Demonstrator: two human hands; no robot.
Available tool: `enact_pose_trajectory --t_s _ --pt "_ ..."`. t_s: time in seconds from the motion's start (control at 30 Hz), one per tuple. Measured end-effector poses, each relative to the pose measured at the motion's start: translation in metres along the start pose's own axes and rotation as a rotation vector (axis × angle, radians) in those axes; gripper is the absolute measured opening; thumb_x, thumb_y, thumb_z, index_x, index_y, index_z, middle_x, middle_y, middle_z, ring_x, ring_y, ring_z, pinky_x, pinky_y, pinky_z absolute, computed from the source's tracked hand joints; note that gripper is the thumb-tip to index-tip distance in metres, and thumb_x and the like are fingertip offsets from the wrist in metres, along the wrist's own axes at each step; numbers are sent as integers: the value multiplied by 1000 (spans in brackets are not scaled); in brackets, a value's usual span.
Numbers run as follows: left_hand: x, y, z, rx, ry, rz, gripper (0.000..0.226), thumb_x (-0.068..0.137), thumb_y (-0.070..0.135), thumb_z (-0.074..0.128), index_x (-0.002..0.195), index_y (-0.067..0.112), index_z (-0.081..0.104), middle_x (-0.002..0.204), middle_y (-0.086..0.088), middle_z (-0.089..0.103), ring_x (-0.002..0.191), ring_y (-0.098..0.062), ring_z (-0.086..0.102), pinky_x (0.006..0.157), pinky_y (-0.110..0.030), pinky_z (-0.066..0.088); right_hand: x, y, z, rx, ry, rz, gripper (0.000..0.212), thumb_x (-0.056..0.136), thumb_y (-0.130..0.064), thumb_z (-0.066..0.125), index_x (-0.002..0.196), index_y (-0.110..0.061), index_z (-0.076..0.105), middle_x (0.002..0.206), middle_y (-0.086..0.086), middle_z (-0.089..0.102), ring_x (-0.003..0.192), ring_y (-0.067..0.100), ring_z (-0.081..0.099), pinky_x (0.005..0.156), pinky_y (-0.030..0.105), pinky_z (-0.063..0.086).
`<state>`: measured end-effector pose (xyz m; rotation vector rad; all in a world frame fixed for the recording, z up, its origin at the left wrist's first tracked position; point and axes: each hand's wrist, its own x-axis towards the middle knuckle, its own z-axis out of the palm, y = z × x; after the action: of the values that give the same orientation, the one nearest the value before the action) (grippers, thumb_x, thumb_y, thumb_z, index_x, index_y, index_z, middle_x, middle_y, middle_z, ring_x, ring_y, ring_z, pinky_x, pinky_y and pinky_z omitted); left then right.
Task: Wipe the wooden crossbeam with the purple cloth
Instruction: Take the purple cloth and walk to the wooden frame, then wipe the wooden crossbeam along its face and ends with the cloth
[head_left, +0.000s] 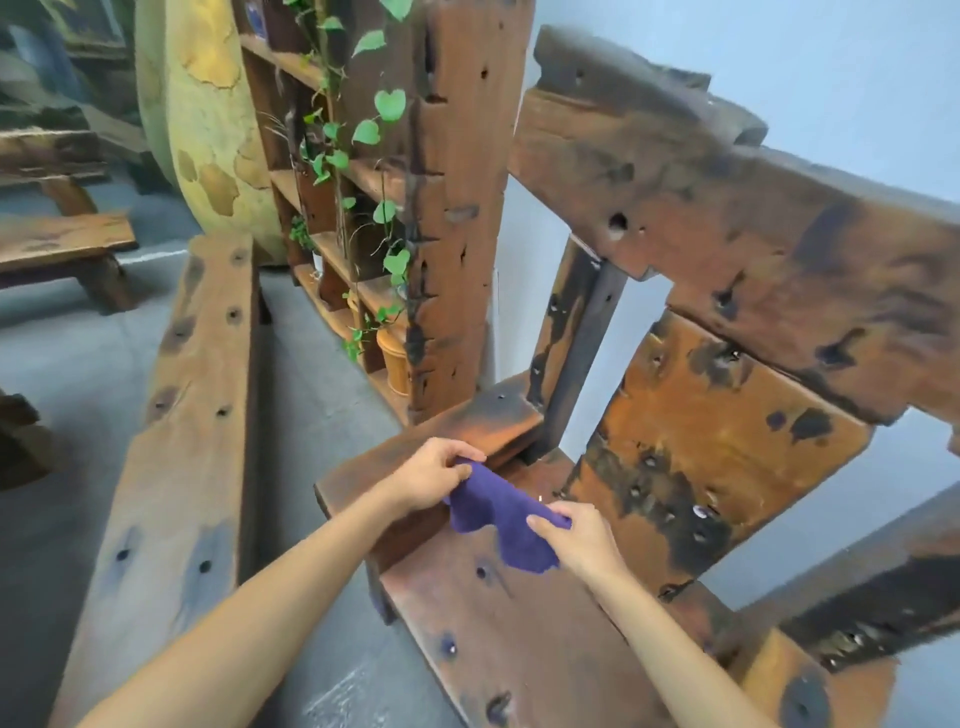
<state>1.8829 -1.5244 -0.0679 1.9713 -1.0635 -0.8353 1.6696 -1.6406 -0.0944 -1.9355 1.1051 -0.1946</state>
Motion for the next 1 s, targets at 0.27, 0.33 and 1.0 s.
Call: enact_pose_trajectory --t_s 0.27,0.33,1.0 --pt "170 47 -78 367 36 304 17 88 28 67 101 17 70 100 -2 68 101 -19 58 87 -30 45 129 -86 -56 -141 257 -115 36 97 -27 63 63 -36 56 73 -6 63 78 10 56 61 16 36" --pt "221 59 -108 405 52 415 14 93 34 62 93 20 65 93 -4 58 99 -19 50 86 -34 45 166 -114 -64 -144 393 -126 38 96 -29 64 61 -39 51 72 -5 60 78 14 54 60 18 33" --pt "453 322 -277 25 -137 1214 12 95 27 63 89 21 72 83 9 73 82 -8 66 73 -27 49 313 -367 -209 69 1576 92 31 99 -41 56 127 -43 68 108 -5 76 104 26 69 84 38 53"
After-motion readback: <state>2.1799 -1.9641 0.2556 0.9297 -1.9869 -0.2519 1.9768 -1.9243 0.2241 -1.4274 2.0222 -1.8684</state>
